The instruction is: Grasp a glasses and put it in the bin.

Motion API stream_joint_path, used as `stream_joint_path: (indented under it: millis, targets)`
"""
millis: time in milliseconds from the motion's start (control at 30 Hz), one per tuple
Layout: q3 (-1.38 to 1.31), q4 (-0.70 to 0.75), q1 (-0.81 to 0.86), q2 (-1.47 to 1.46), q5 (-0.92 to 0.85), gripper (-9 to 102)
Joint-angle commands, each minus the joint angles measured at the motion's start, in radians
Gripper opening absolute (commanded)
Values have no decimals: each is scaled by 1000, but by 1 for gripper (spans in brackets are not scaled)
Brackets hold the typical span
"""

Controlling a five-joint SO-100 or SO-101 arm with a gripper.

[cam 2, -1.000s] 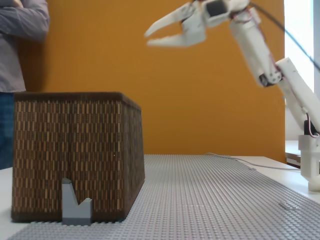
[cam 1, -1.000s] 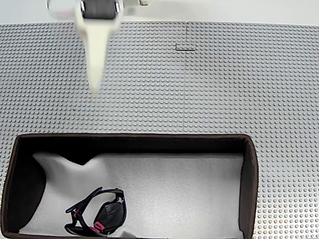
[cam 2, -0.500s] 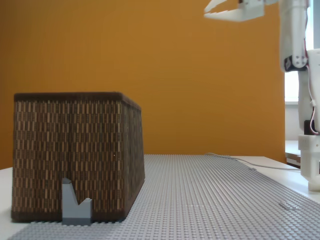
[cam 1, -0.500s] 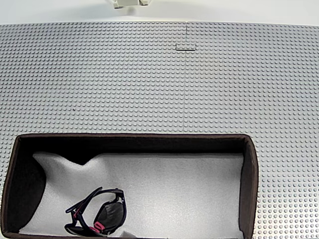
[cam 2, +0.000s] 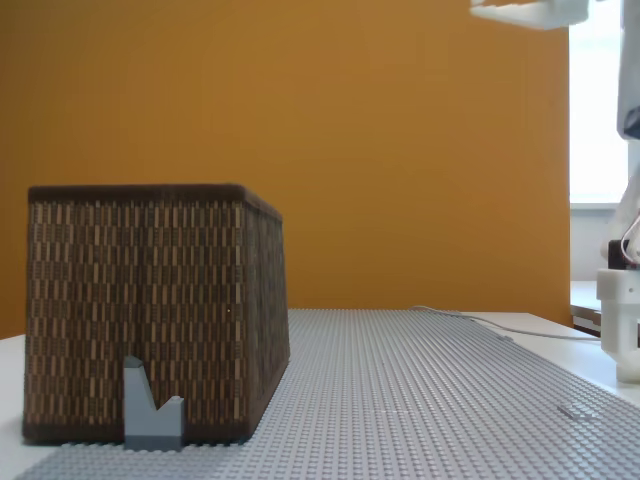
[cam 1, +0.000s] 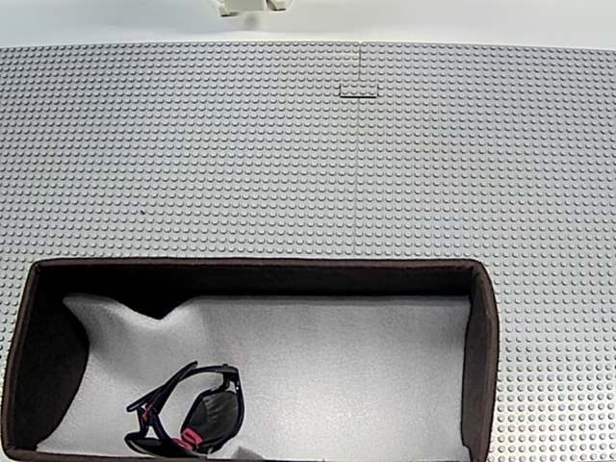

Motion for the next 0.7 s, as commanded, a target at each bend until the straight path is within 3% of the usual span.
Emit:
stream_joint_path:
  millis: [0,167,667]
  targets:
    - [216,-94,-17,112,14,0]
    - [692,-327,-60,331,14,0]
    - [1396,-816,-35,568,3,0]
